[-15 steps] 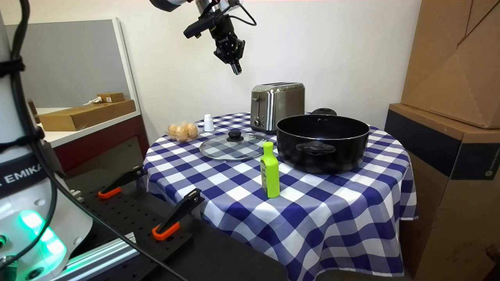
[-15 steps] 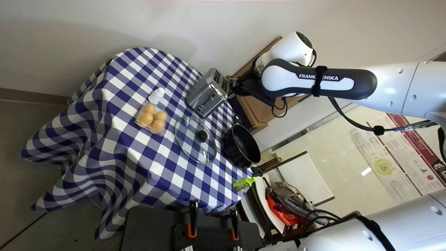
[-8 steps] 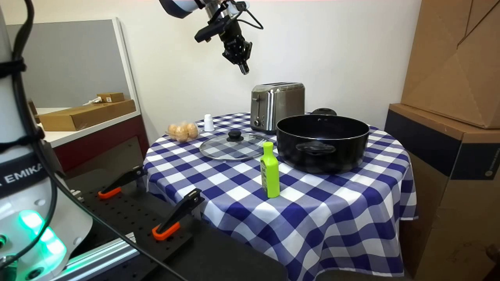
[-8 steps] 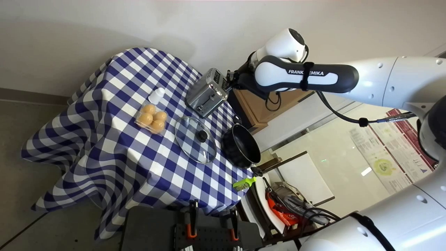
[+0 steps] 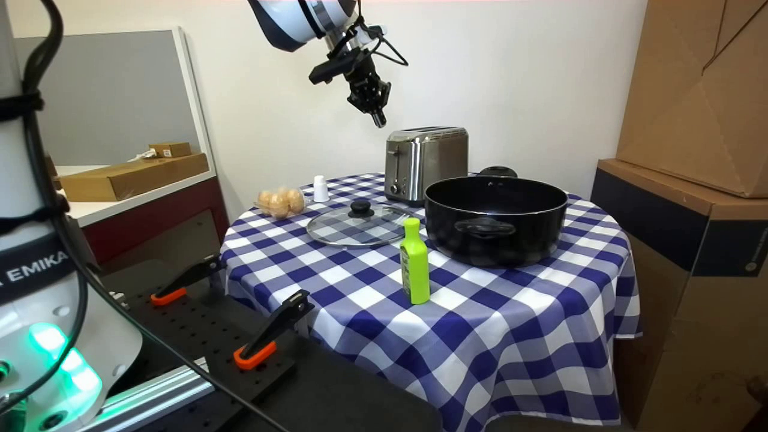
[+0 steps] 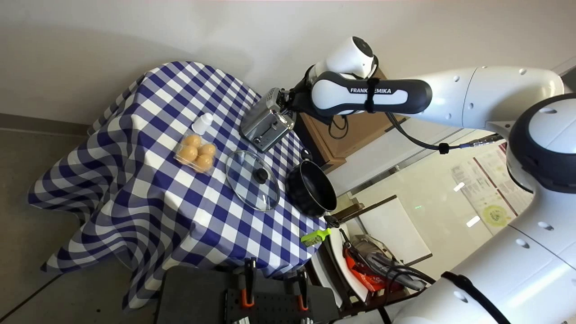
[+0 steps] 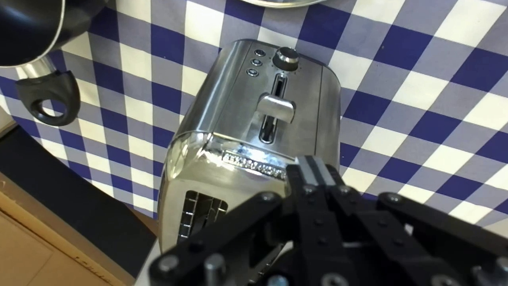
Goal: Push the lever on the toaster downwards.
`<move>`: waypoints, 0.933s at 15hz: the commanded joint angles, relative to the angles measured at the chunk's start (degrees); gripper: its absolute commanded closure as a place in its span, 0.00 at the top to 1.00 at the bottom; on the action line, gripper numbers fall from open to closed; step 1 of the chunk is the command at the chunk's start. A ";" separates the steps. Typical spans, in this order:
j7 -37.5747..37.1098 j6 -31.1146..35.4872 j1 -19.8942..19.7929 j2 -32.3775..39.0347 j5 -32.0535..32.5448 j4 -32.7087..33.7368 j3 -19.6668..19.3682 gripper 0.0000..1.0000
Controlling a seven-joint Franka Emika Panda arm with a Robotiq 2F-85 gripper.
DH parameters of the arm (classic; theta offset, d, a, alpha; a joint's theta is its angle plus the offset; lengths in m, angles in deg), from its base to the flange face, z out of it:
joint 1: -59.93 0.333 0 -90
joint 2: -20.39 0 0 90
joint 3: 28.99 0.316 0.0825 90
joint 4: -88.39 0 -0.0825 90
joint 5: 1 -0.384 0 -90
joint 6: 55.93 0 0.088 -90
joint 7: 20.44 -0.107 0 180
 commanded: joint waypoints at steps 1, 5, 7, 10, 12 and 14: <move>-1.26 1.26 2.34 3.60 1.84 3.22 -3.44 0.00; -1.00 1.27 3.48 6.38 1.23 4.43 -5.42 0.00; -0.79 1.41 3.87 7.82 0.87 4.92 -6.02 0.00; -0.48 1.89 4.17 10.03 0.10 5.65 -6.58 0.00; -0.26 2.48 4.29 11.57 -0.34 6.09 -7.04 0.00; 0.07 3.23 4.20 13.19 -1.09 6.53 -7.29 0.00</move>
